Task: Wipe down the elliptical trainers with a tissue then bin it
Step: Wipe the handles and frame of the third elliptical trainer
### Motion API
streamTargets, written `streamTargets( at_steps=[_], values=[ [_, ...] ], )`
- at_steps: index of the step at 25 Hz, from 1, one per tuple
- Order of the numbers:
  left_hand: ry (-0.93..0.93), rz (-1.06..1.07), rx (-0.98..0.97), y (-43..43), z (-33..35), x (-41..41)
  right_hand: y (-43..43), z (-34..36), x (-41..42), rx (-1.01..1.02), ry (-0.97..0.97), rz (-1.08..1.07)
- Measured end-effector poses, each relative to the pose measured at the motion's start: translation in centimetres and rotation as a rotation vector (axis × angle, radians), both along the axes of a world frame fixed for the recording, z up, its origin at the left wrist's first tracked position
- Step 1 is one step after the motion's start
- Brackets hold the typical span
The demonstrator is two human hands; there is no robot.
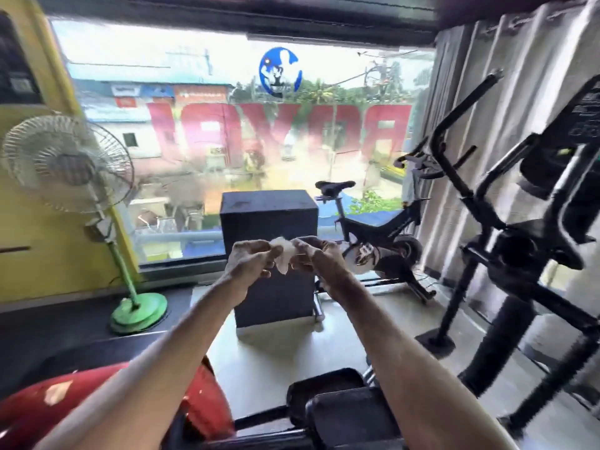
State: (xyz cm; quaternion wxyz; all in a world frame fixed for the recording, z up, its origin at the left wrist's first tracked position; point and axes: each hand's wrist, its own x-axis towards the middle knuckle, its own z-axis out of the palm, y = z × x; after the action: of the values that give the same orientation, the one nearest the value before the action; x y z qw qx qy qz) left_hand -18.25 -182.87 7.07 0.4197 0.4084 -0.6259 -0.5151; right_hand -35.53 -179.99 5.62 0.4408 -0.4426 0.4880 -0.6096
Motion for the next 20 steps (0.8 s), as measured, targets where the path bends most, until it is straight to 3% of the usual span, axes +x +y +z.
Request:
streamTargets(
  at_steps=[4,7,11,14,17,20],
  values=[
    [-0.03,0.248,0.046,-0.2,-1.3,12.1,-2.5,-1.5,11.4,-0.016,-0.016,0.342],
    [0.022,0.347,0.069,1.4,-1.0,18.0,-4.7,-1.8,17.5,-0.022,-0.017,0.476],
    [0.164,0.695,0.139,2.8,-1.5,26.9,-6.3,-2.2,26.9,-0.003,-0.007,0.723],
    [0.31,0.82,0.2,4.2,-2.4,32.1,-6.8,-3.3,32.2,-0.005,0.016,0.842],
    [0.363,0.879,0.176,5.5,-3.0,36.9,-6.6,-4.0,37.6,-0.021,0.136,1.019],
    [0.34,0.917,0.164,6.1,-3.9,42.2,-6.5,-4.3,44.0,-0.096,0.311,1.052]
  ],
)
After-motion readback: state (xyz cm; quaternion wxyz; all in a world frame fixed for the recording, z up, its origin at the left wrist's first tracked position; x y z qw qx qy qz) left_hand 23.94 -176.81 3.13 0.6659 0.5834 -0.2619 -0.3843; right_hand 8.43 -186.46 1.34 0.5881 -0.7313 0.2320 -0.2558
